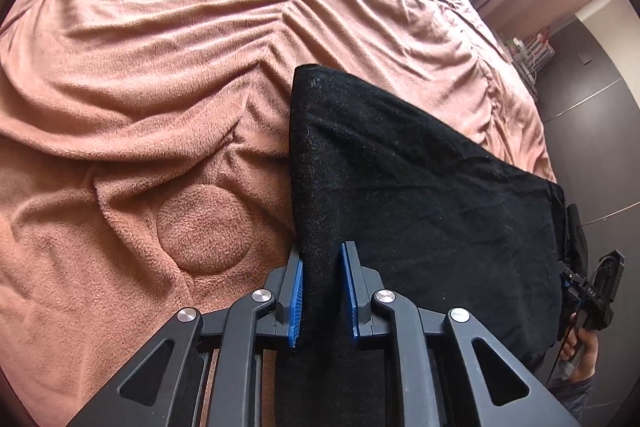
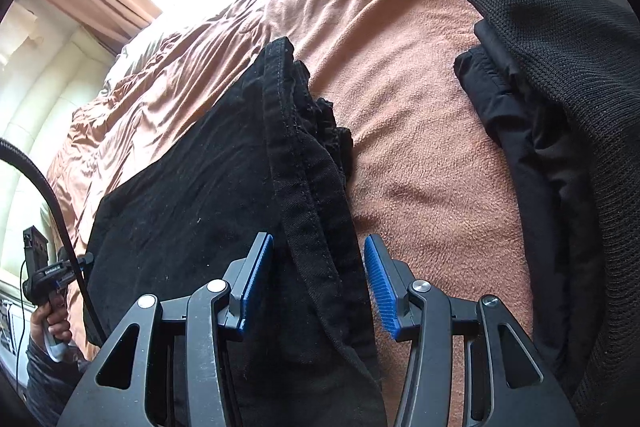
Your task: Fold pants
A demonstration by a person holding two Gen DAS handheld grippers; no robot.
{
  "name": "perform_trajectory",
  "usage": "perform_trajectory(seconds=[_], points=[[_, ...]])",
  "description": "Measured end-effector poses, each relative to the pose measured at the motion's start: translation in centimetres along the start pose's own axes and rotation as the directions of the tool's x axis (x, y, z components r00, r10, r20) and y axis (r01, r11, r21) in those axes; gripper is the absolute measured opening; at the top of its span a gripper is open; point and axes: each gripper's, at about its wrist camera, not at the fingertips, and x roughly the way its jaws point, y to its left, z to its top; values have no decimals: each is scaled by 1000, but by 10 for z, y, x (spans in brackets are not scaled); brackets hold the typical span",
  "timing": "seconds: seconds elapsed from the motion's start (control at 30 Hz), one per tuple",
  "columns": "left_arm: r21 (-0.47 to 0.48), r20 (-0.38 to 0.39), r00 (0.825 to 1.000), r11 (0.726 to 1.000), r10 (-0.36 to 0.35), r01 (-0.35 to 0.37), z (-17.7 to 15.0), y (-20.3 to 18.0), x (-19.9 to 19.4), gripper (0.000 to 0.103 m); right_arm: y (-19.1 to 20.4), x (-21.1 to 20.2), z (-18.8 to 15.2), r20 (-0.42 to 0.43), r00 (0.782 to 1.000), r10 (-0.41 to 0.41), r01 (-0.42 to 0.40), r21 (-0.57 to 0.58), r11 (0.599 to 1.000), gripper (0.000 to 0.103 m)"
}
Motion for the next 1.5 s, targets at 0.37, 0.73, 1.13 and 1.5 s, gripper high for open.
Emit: perform_trajectory(seconds=[0.37, 0.73, 1.13, 1.5], points=[[-49, -29, 997, 996, -77, 75, -3, 14, 20, 38, -4, 8, 2, -11, 999, 32, -32, 0, 999, 51], [-57, 56, 993, 993, -104, 107, -4, 15, -10, 6, -12, 23, -1, -43, 993, 113, -111, 43, 993, 52], [-59, 127, 986, 992, -107, 115, -6, 22, -61, 5, 2, 25, -6, -53, 989, 137, -135, 34, 990, 51], [-88, 180, 981, 993, -67, 84, -13, 57, -98, 5, 47, 46, -9, -88, 985, 149, -150, -2, 989, 51]])
